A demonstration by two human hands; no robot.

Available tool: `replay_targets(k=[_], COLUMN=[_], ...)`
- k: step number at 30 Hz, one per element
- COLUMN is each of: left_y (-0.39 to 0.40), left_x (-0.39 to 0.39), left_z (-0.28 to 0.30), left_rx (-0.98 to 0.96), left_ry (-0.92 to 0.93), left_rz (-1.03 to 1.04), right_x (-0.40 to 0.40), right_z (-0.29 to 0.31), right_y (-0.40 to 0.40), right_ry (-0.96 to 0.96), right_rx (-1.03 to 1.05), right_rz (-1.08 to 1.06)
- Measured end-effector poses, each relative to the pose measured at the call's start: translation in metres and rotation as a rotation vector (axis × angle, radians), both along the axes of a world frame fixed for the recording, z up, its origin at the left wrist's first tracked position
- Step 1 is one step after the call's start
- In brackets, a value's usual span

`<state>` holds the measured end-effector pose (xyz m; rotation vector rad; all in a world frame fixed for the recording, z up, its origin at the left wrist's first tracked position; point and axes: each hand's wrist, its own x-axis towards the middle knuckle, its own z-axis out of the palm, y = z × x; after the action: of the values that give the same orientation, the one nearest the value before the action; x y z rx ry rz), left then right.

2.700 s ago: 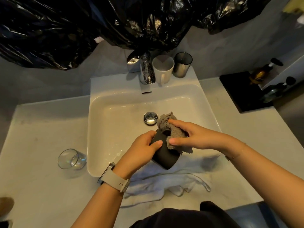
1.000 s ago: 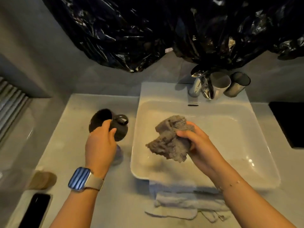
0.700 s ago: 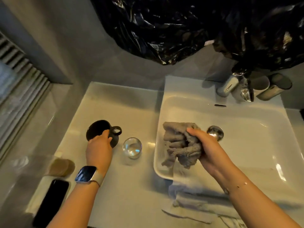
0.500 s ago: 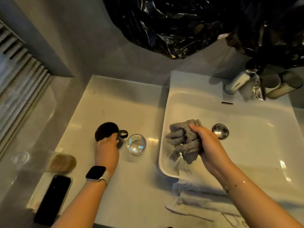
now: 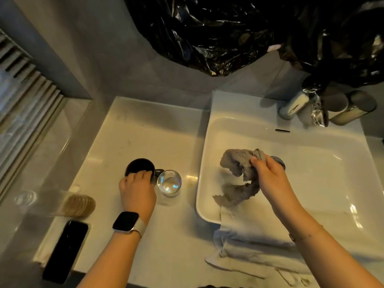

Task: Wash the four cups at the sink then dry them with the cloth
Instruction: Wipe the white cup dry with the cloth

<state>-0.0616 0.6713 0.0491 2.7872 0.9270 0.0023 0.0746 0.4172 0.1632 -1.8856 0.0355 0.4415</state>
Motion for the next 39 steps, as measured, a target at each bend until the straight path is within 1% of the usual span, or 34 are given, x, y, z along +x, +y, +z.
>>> replay_targets(k=[2,4,7,10,14,16,18,21,23,27,30,33,36,39], left_y=[-0.011,-0.03,-0.075,-0.122,-0.187,-0.222,-0.255,-0.3,-0.326,-0.357,-0.36,-0.354,-0.348,-0.344], left_x=[0.005,0.014,0.038,0.073,0.132,0.165,0.195,0.232,0.252,0.289,0.313,0.328,0.326,0.314], left_z=[0.027,0.056,0.09,0.11,0.125,0.127,0.123,0.102,0.085,0.067,0.059,0.048,0.044,0.044], left_rx=[-0.027,-0.115,-0.307,-0.476,-0.664,-0.799,-0.969,-1.162,-1.19,-1.098,-1.083,-1.056,-1.154,-1.285], left_ry=[-0.075,-0.157,-0.273,-0.323,-0.364,-0.357,-0.316,-0.294,-0.351,-0.488,-0.576,-0.621,-0.627,-0.634], left_rz=[0.043,0.036,-0.057,-0.163,-0.286,-0.318,-0.287,-0.139,-0.048,0.058,0.095,0.042,0.011,0.063], right_x=[0.005,0.011,0.022,0.034,0.054,0.066,0.076,0.09,0.1,0.119,0.127,0.132,0.131,0.126], right_z=[0.006,0.012,0.021,0.036,0.053,0.057,0.062,0.065,0.062,0.046,0.031,0.022,0.016,0.017], right_y=[-0.017,-0.036,-0.072,-0.109,-0.154,-0.175,-0.196,-0.225,-0.242,-0.27,-0.281,-0.287,-0.289,-0.289], right_ry=[-0.076,-0.101,-0.029,0.043,0.08,0.101,0.137,0.204,0.247,0.31,0.361,0.39,0.386,0.383], right_rx=[-0.027,0.003,0.172,0.372,0.568,0.631,0.667,0.71,0.753,0.75,0.734,0.758,0.778,0.774], right_rz=[0.016,-0.026,-0.143,-0.229,-0.33,-0.39,-0.437,-0.421,-0.427,-0.438,-0.436,-0.457,-0.459,-0.459])
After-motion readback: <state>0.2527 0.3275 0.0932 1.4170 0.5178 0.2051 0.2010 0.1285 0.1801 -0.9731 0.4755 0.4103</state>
